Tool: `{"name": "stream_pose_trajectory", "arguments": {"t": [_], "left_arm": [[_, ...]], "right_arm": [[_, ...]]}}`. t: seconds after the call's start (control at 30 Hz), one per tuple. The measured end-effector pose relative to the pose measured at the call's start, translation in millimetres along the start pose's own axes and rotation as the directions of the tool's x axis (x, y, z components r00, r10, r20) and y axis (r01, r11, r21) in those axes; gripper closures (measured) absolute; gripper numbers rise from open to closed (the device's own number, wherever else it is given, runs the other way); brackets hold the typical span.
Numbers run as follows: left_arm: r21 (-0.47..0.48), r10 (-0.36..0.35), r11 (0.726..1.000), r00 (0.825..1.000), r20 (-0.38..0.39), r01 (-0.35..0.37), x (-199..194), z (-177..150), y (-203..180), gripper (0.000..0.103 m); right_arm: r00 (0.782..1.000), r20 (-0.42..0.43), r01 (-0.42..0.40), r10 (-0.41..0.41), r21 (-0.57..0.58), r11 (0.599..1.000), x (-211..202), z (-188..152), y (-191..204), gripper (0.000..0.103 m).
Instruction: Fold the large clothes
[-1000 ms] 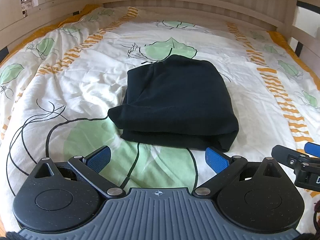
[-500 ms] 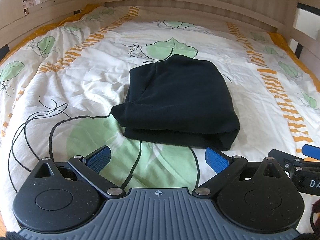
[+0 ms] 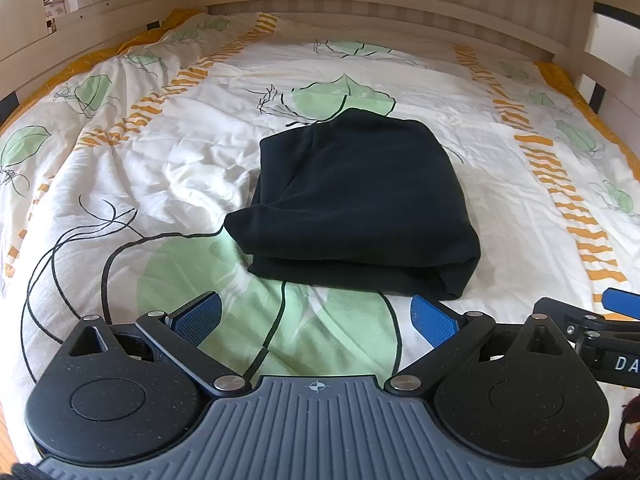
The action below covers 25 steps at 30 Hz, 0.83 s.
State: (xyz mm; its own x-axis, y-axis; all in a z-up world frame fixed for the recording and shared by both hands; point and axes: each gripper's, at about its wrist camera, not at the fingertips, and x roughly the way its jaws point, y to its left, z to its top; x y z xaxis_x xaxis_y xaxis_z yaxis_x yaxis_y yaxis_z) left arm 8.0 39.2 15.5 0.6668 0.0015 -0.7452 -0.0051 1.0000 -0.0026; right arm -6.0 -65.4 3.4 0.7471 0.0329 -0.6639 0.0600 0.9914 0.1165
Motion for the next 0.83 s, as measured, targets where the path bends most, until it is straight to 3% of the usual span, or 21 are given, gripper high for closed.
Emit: {"name": "stream_pose_trajectory", "arguments": {"t": [0.83], "left_arm": [[-0.003,-0.009,1.0,1.0,-0.01,0.009,4.7,1.5,1.0,0.001]], "right_arm": [[1.0,-0.025,-0.011,0.011,-0.001,1.0,7.7,0.6,3.9,0.001]]}}
